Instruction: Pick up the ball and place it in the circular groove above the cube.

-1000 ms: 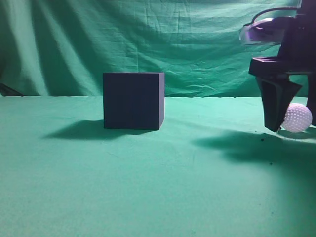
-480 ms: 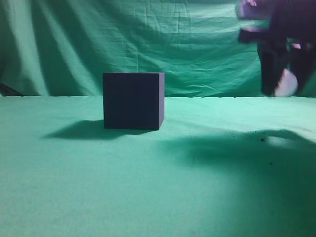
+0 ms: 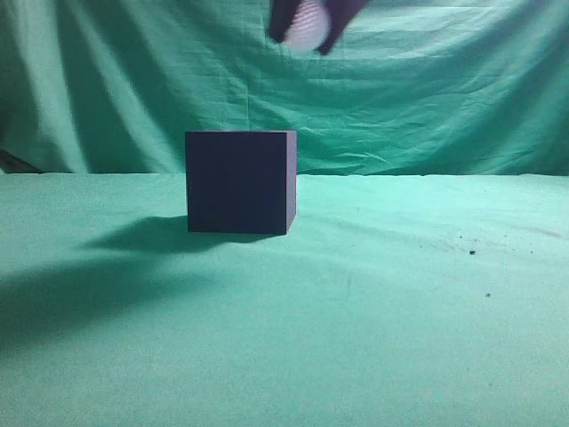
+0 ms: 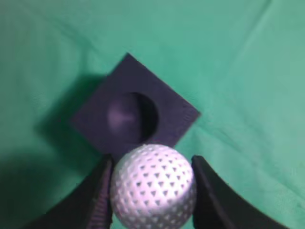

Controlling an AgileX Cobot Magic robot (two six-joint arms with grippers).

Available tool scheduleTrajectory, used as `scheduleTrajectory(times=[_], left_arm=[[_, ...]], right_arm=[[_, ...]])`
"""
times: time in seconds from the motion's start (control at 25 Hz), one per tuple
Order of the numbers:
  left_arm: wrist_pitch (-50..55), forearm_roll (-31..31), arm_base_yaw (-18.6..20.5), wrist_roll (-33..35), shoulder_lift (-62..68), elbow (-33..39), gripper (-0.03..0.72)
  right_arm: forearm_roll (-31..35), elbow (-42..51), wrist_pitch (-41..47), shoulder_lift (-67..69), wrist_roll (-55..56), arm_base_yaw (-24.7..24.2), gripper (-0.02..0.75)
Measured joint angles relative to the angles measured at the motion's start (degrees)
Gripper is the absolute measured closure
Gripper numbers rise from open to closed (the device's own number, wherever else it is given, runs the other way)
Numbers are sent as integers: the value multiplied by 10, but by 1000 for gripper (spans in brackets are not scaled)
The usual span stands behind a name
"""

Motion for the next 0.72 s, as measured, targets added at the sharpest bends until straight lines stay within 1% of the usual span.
scheduleTrajectory(times=[0.12,0.2,0.4,0.68,0.72], left_arm=[[0,0,0,0,0,0,688],[0,0,0,0,0,0,688],[0,0,0,0,0,0,688],[0,0,0,0,0,0,688],[0,0,0,0,0,0,688]], right_arm=[[2,-47,7,46,-10,36,425],[3,-72,8,79,-11,47,425],[-3,-106,15,130,-14,50,425],[-3,-108,12,144,-42,50,425],[-3,-108,9,144,-48,50,346]])
